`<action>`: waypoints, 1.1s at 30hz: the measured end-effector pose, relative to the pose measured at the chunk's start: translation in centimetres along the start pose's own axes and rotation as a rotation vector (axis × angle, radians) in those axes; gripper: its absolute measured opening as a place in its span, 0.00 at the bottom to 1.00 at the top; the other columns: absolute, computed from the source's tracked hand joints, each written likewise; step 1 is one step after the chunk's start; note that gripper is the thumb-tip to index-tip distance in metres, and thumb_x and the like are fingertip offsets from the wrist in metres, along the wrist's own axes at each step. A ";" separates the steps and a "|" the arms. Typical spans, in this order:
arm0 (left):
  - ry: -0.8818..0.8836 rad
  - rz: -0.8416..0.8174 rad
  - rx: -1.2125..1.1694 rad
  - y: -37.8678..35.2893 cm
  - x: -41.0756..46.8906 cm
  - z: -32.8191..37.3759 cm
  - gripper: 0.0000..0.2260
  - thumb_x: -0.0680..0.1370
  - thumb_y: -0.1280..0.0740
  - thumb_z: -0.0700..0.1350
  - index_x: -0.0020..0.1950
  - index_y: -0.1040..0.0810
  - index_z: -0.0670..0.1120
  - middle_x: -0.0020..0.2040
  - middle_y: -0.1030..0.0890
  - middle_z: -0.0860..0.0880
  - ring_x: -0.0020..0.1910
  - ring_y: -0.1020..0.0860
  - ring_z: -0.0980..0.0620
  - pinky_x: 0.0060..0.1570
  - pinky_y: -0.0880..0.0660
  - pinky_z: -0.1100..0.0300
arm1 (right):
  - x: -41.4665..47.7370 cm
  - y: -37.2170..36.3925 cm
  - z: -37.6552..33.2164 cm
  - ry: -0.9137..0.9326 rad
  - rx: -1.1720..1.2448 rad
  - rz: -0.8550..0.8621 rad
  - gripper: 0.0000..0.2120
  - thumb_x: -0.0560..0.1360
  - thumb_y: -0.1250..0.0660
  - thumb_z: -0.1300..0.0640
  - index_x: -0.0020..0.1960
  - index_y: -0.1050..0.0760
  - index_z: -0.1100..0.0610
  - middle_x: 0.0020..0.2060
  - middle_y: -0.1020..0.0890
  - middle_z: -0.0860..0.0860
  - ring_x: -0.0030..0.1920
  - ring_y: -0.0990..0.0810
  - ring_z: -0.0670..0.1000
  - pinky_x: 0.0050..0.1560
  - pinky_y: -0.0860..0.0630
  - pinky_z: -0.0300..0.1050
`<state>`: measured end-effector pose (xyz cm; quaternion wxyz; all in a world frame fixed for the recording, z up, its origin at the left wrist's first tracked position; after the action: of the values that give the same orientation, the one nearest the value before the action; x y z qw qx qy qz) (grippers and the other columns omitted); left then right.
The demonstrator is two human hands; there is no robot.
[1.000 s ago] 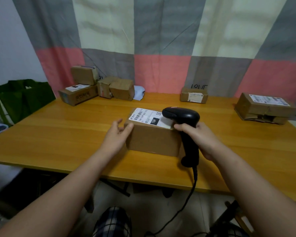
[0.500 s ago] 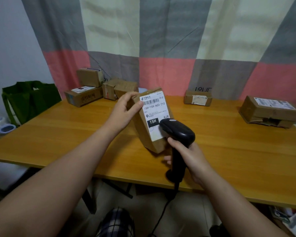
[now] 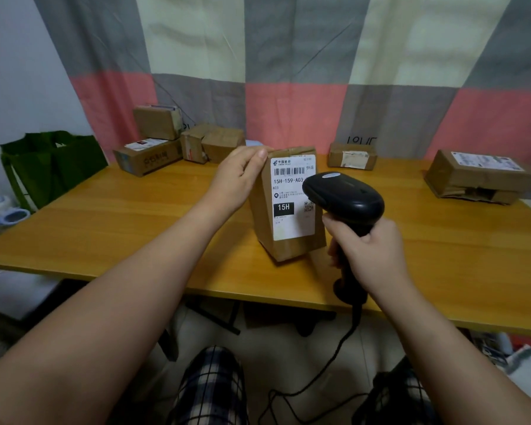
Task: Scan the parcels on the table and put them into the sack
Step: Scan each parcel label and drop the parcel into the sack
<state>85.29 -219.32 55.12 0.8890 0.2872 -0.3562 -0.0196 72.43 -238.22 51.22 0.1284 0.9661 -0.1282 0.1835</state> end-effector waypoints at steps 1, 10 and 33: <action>0.013 -0.008 -0.001 0.0 0.0 -0.1 0.14 0.84 0.44 0.45 0.62 0.21 0.46 0.54 0.24 0.54 0.56 0.28 0.59 0.51 0.38 0.80 | -0.1 0.1 0.0 -0.003 -0.001 0.001 0.11 0.74 0.31 0.54 0.36 0.22 0.59 0.26 0.21 0.58 0.27 0.20 0.56 0.34 0.21 0.55; 0.058 -0.032 -0.002 0.5 0.2 -0.4 0.14 0.84 0.44 0.45 0.63 0.22 0.46 0.59 0.21 0.48 0.60 0.27 0.53 0.58 0.33 0.63 | -0.3 0.0 0.1 -0.017 0.024 -0.024 0.11 0.75 0.30 0.55 0.35 0.22 0.55 0.27 0.20 0.56 0.28 0.19 0.56 0.35 0.22 0.52; 1.021 0.598 -0.657 17.2 -27.5 -6.8 0.20 0.74 0.32 0.55 0.62 0.34 0.56 0.54 0.22 0.48 0.45 0.18 0.49 0.36 0.22 0.53 | -5.8 -19.3 -3.0 -0.087 0.457 -0.620 0.18 0.61 0.22 0.47 0.48 0.20 0.31 0.50 0.17 0.37 0.53 0.19 0.40 0.49 0.23 0.35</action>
<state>66.25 -195.06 43.09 0.9541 -0.1357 0.0690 0.2580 71.92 -218.14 47.79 -0.0461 0.9697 0.2087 0.1187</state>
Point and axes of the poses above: each hand's wrist, its own x-axis towards the middle knuckle, its own y-axis out of the back of the hand, z = x × y, the point moved 5 cm from there along x, towards the middle knuckle
